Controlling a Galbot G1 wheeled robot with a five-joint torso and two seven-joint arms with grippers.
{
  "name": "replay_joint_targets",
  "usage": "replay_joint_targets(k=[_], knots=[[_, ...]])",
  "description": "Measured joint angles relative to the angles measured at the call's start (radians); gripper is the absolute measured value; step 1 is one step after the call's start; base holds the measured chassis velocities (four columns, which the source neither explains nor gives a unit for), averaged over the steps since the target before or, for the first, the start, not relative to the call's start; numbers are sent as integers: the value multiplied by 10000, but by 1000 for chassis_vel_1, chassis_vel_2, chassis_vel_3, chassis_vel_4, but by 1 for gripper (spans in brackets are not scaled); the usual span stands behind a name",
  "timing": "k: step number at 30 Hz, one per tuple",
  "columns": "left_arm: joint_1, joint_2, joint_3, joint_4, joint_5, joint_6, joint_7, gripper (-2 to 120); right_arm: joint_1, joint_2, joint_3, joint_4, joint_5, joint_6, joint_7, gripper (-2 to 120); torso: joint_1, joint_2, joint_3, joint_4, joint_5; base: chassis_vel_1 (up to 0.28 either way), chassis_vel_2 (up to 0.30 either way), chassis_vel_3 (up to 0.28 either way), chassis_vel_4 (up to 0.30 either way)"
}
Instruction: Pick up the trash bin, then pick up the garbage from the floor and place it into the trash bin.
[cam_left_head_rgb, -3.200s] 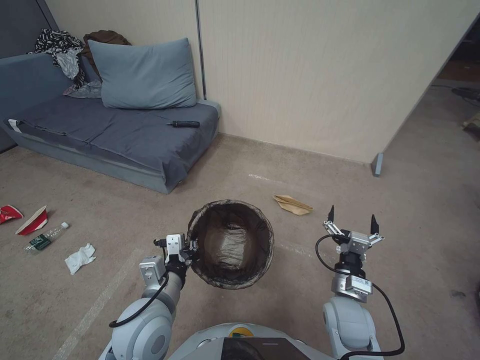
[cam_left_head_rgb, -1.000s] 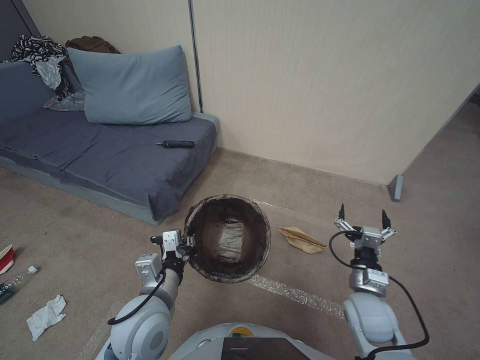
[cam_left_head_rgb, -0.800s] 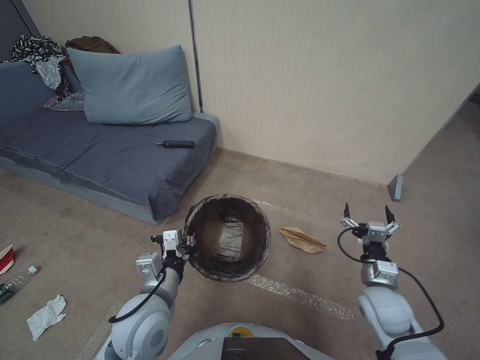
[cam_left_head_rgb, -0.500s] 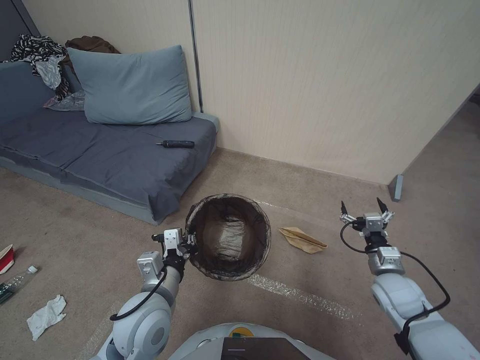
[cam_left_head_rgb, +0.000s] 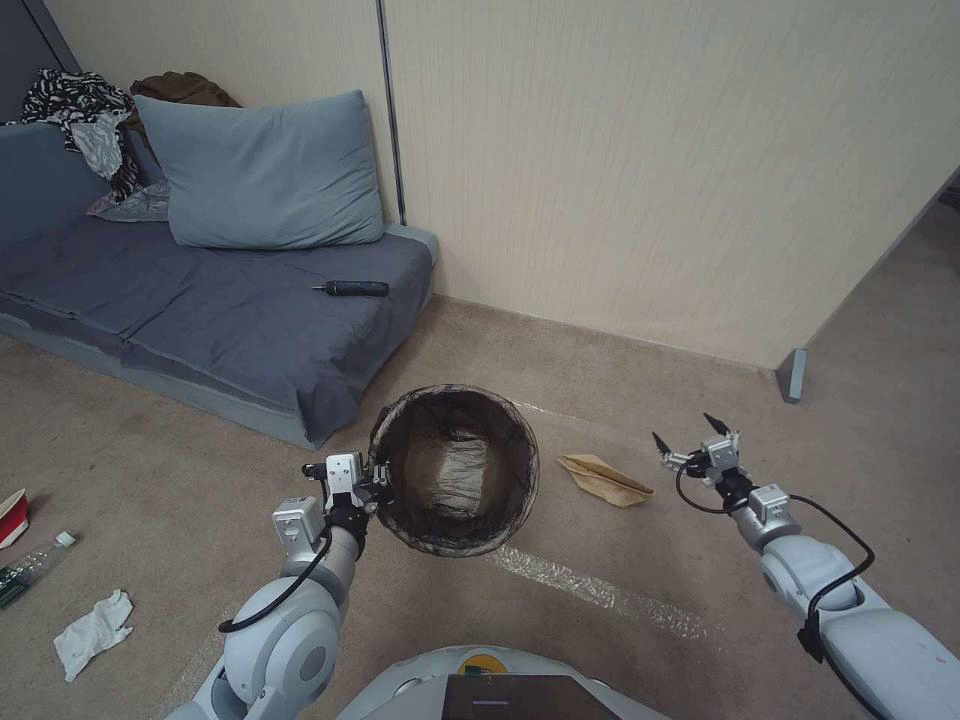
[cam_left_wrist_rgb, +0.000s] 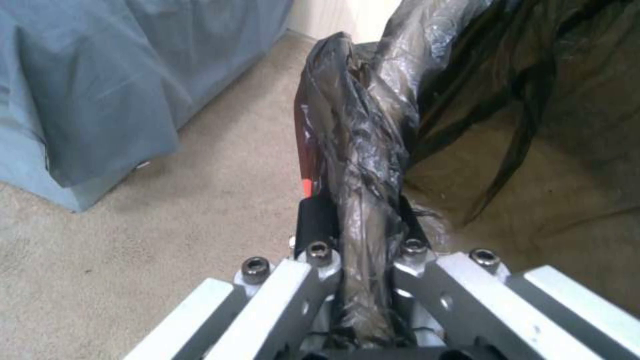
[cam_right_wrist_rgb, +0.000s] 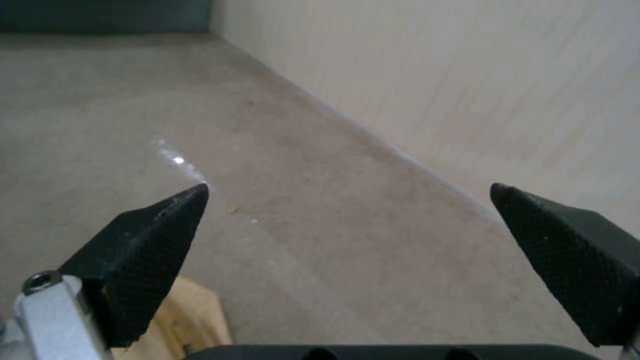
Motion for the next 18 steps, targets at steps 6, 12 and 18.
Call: replay_joint_targets(k=[6,12,18], knots=[[-108,36,-1,65,-79,6,-15,2,415,-246,-541,-635,148,158,-914,100,0,0,-1,-2,1,0,0,0,0],[-139,50,0,74,-120,7,-24,2,665,-330,-847,-901,174,232,-1201,100,0,0,0,-1,-3,0,0,0,0],[-145,60,-5,88,-159,7,-35,2,1145,-351,-1459,-1220,188,309,-1420,100,0,0,-1,2,-2,0,0,0,0]])
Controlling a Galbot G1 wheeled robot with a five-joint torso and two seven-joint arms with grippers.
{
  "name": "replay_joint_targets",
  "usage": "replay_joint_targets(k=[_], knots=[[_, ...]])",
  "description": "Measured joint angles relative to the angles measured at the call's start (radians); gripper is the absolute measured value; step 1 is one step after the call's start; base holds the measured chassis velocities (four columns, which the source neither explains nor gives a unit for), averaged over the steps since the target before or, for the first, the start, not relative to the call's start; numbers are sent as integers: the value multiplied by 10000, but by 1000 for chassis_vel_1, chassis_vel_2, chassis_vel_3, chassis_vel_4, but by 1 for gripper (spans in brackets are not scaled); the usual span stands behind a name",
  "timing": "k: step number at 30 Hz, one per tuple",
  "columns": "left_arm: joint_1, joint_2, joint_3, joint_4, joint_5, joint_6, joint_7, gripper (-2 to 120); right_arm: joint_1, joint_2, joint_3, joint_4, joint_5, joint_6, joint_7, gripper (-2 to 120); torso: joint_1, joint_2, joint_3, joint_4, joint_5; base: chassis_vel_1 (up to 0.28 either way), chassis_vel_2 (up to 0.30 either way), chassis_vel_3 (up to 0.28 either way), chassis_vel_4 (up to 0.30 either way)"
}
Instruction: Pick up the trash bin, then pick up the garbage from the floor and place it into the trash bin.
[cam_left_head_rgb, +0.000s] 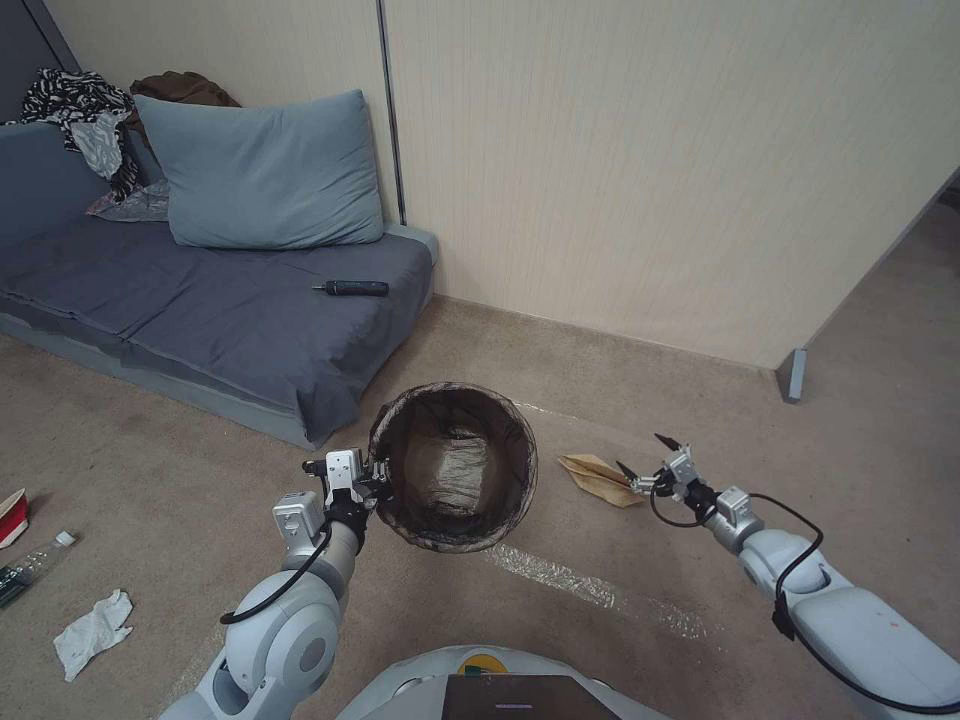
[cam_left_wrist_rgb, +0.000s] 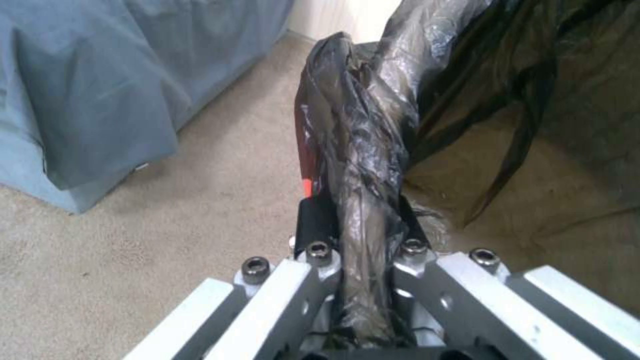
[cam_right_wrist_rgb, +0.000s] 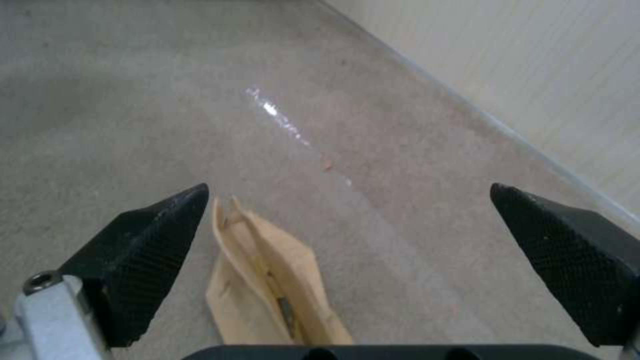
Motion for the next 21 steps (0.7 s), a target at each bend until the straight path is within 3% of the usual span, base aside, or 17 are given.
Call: replay_joint_targets(k=[4,14,21], knots=[[-28,17,-8,7,-33,-3,-7,2,296,99,-570,-293,-162,21,-30,100,0,0,0,-4,-1,0,0,0,0],[-23,24,-39,-14,-57,-21,-22,2,499,613,-886,-1122,-667,240,-327,100,0,0,0,-3,1,0,0,0,0],[-8,24,-61,-21,-51,-44,-24,2,995,1022,-1052,-2496,-1094,494,-605,100,0,0,0,-3,2,0,0,0,0]])
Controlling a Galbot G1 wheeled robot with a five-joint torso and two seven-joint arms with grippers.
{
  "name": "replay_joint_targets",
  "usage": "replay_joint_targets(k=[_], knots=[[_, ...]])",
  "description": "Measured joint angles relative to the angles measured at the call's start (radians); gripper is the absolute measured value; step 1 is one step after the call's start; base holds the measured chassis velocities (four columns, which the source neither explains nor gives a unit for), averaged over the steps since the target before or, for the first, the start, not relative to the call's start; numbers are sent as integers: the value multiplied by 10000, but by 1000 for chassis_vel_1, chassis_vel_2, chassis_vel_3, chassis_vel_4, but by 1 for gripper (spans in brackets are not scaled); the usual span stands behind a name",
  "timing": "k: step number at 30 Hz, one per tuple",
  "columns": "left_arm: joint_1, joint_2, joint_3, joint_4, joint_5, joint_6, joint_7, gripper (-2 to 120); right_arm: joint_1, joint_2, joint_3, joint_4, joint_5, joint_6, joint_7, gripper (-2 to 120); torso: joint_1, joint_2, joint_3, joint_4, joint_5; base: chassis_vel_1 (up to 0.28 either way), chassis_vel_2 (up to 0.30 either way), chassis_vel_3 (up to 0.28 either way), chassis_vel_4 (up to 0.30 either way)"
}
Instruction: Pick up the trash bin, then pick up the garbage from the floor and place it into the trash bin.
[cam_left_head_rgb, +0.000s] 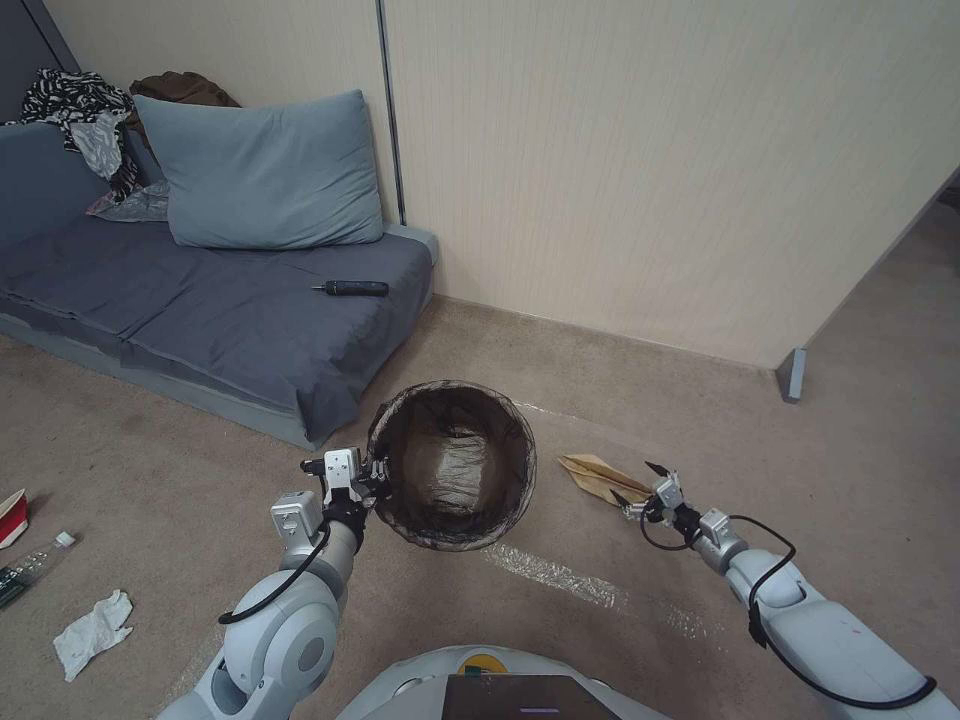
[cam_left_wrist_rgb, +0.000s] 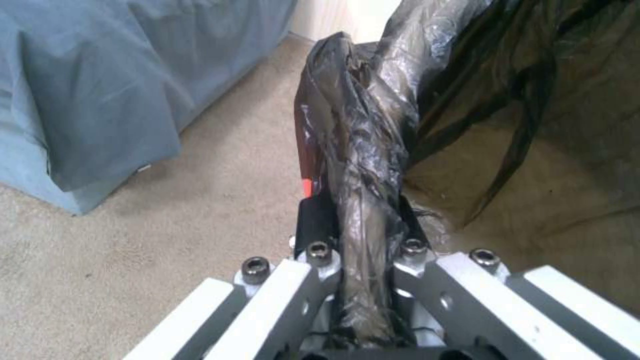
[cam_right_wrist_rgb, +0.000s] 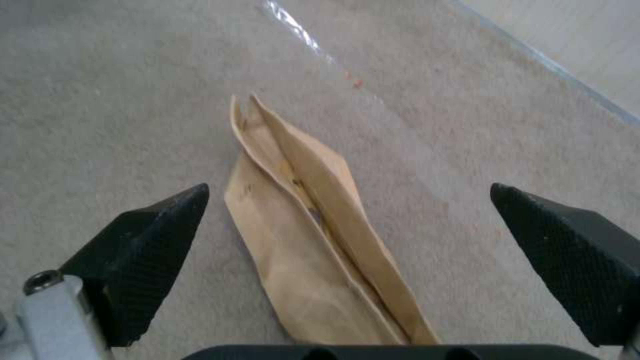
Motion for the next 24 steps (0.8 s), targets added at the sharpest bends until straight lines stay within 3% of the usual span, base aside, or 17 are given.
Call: replay_joint_targets(k=[8,24], knots=[[-67,-20,27,69,12,-18,0,2,512,237,-10,-1207,-9,191,-360,100,0,0,0,0,-1,0,0,0,0],[-155,-12,73,139,-6,-33,-16,2,1135,530,-87,-2319,-123,267,-554,100,0,0,0,0,-1,0,0,0,0]])
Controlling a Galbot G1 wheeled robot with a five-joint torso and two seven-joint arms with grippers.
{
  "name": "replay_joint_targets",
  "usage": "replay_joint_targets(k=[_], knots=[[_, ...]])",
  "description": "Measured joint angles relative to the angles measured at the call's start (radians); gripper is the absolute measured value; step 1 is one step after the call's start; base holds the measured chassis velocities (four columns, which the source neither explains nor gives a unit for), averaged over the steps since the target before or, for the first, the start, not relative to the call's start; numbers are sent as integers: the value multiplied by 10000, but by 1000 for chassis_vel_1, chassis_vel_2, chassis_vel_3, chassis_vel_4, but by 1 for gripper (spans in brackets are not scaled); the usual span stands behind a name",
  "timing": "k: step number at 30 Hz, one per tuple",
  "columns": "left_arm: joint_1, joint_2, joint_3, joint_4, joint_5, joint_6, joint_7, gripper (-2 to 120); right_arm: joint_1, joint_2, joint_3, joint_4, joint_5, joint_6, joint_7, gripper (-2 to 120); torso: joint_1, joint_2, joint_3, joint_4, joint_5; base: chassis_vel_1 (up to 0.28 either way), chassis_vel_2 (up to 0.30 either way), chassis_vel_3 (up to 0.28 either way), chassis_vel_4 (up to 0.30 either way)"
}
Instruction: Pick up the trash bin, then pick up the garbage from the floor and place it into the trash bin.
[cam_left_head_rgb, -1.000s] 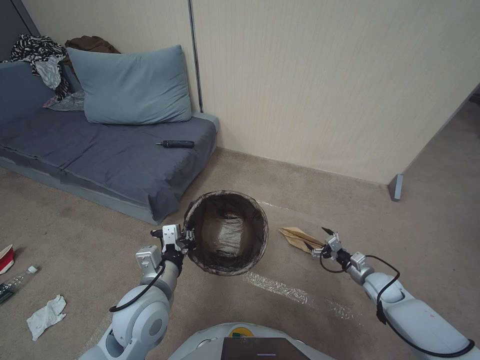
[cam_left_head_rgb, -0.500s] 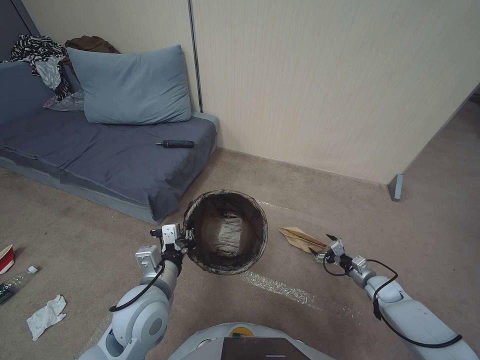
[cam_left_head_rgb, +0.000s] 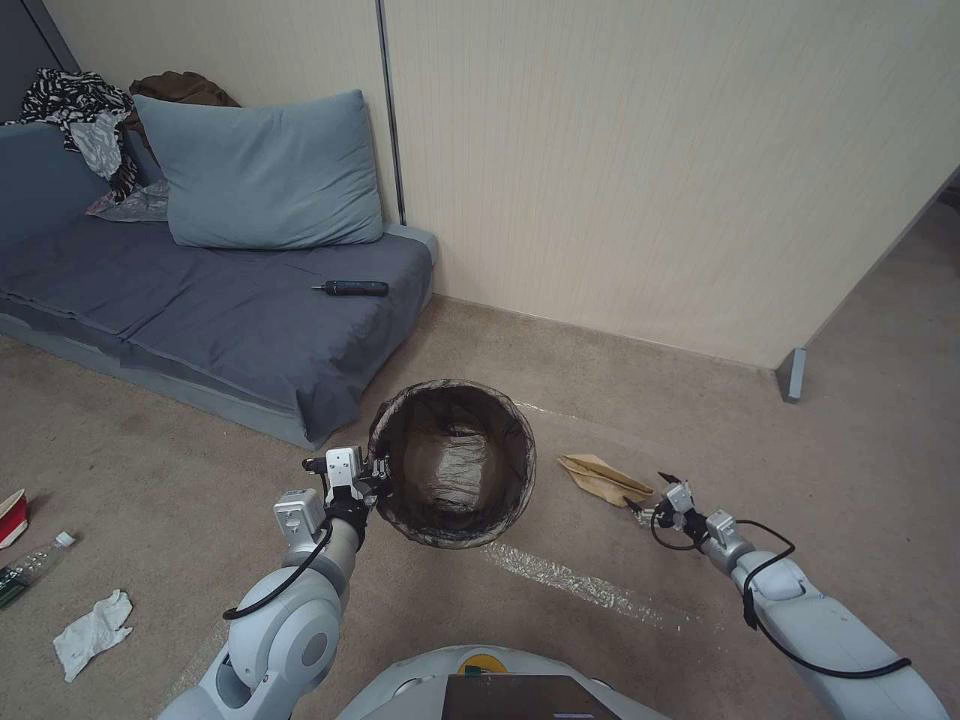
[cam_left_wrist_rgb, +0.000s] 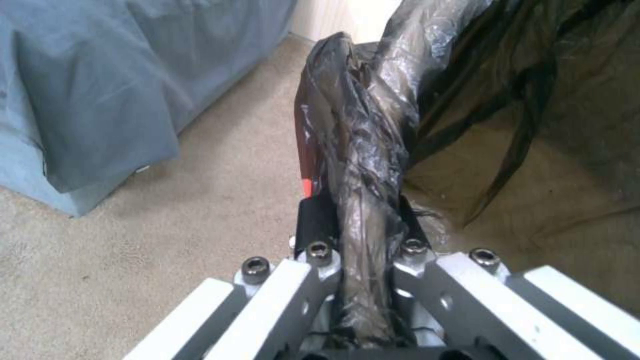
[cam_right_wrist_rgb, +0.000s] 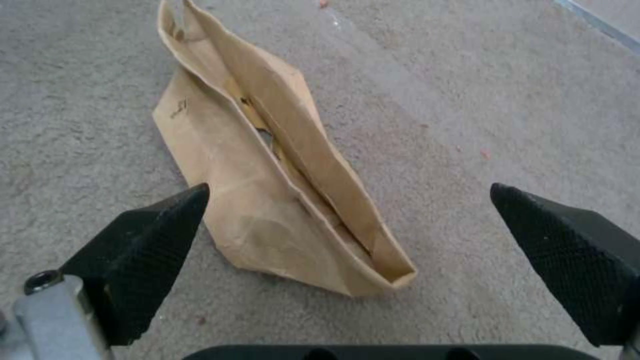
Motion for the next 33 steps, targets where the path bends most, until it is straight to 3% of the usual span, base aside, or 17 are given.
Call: replay_joint_targets(k=[33], knots=[[-39,104,-17,-145,-143,-35,-133,2,1609,1021,-462,-2425,-47,192,-439,100,0,0,0,0,-1,0,0,0,0]])
